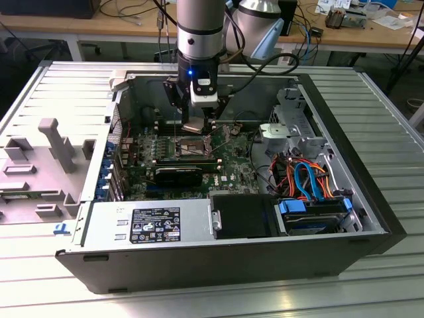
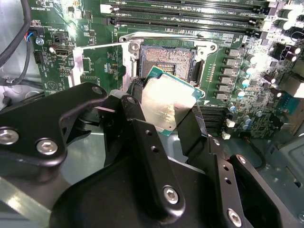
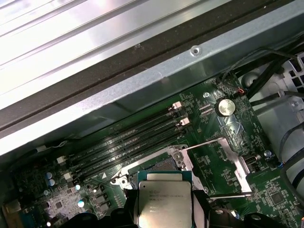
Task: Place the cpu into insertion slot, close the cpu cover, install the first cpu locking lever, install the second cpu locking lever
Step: 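Place the cpu into insertion slot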
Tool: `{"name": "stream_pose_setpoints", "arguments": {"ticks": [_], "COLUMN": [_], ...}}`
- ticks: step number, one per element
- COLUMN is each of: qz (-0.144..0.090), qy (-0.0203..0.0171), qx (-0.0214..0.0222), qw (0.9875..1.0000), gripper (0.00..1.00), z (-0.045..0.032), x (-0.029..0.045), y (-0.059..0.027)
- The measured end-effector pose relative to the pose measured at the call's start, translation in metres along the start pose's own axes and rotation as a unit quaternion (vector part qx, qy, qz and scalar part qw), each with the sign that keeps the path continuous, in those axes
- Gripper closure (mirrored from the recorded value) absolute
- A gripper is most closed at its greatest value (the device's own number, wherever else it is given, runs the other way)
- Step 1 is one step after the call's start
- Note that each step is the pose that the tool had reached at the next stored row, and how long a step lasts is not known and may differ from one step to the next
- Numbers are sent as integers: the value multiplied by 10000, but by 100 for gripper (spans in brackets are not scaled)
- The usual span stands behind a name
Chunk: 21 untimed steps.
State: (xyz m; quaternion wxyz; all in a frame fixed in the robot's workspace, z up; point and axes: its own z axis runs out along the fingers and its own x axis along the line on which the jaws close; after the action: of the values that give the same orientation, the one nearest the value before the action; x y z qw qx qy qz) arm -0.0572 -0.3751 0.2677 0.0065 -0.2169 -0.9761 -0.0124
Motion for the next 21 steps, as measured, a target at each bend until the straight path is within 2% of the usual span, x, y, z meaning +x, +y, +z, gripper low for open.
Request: {"name": "stream_pose_setpoints", "arguments": {"ticks": [21], "qz": [72], "qy": [-2], "qx": [-1], "qw": [10000], "gripper": [46], "z": [10], "x": [0], "y": [0]}}
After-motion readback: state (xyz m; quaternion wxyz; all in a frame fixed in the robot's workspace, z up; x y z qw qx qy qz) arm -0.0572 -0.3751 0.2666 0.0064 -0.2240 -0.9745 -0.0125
